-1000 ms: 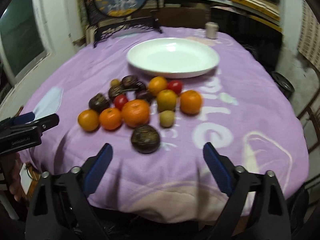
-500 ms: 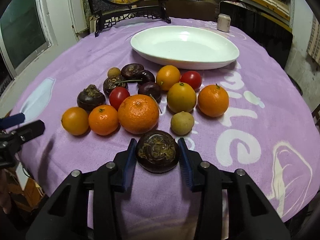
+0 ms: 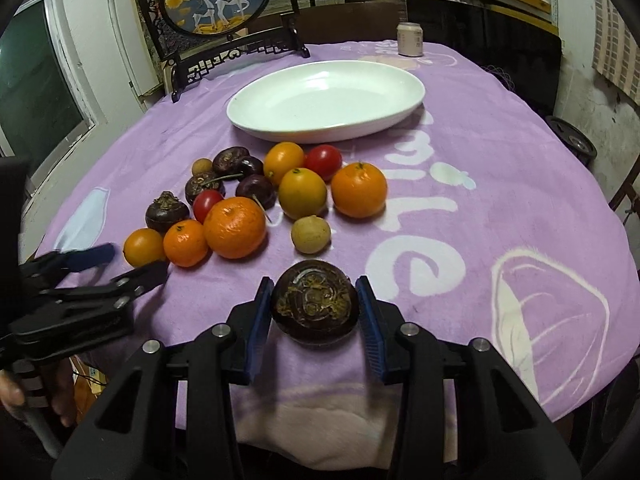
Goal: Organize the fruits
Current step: 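Grasp an orange with the left tool while the right tool holds the mangosteen, then carry both fruits over the white plate and open both tools, then grasp a tangerine with the right tool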
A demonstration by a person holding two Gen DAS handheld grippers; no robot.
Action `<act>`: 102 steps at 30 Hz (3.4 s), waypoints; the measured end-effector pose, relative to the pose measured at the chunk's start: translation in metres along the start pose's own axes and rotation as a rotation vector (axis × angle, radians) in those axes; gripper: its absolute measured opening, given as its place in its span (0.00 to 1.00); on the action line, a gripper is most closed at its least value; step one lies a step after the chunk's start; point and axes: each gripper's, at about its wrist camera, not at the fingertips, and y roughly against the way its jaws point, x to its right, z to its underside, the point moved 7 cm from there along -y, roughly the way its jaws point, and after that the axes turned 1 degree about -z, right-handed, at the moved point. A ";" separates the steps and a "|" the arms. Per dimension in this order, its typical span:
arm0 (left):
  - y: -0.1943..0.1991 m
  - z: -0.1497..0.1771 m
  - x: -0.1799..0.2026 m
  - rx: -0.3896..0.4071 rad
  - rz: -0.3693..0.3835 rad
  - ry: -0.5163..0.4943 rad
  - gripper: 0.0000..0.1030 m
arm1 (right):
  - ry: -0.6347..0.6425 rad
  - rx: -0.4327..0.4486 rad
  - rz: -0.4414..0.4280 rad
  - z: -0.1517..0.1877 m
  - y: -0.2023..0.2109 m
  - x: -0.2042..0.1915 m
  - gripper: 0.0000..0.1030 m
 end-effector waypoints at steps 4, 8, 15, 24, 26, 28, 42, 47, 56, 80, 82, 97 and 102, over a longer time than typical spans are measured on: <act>-0.001 -0.009 0.003 0.023 0.045 0.004 0.44 | -0.018 -0.006 -0.007 -0.001 -0.002 0.005 0.41; 0.003 -0.011 0.000 0.036 0.100 0.031 0.34 | -0.013 -0.014 -0.013 0.001 -0.005 0.002 0.41; 0.025 -0.011 -0.012 0.052 0.125 0.060 0.34 | -0.011 0.018 -0.035 -0.007 0.002 0.000 0.41; 0.029 -0.078 -0.009 0.060 0.154 0.025 0.34 | 0.055 0.024 -0.083 -0.070 -0.003 0.000 0.41; 0.017 -0.118 -0.007 0.061 0.120 0.012 0.34 | 0.091 0.045 -0.060 -0.101 -0.009 0.003 0.41; 0.001 -0.160 -0.001 0.051 0.117 0.014 0.34 | 0.144 0.056 -0.018 -0.137 -0.025 0.006 0.41; -0.147 -0.282 0.054 -0.128 0.128 0.062 0.34 | 0.143 -0.139 -0.074 -0.246 -0.185 0.042 0.41; -0.153 -0.285 0.052 -0.148 0.144 0.076 0.39 | 0.132 -0.140 -0.036 -0.248 -0.188 0.047 0.47; -0.032 -0.234 0.014 0.049 0.155 0.065 0.76 | 0.124 -0.029 0.036 -0.209 -0.073 0.046 0.60; 0.027 -0.017 -0.058 0.049 0.065 0.078 0.81 | 0.062 -0.075 0.075 -0.052 -0.045 0.038 0.63; 0.027 -0.015 -0.057 0.043 0.063 0.071 0.81 | 0.064 -0.083 0.043 -0.055 -0.054 0.037 0.63; 0.005 -0.017 -0.032 0.019 0.045 -0.013 0.82 | 0.049 -0.059 0.013 -0.042 -0.023 0.036 0.39; -0.006 -0.028 -0.010 0.038 0.062 -0.083 0.66 | 0.019 -0.069 0.011 -0.028 -0.013 0.044 0.39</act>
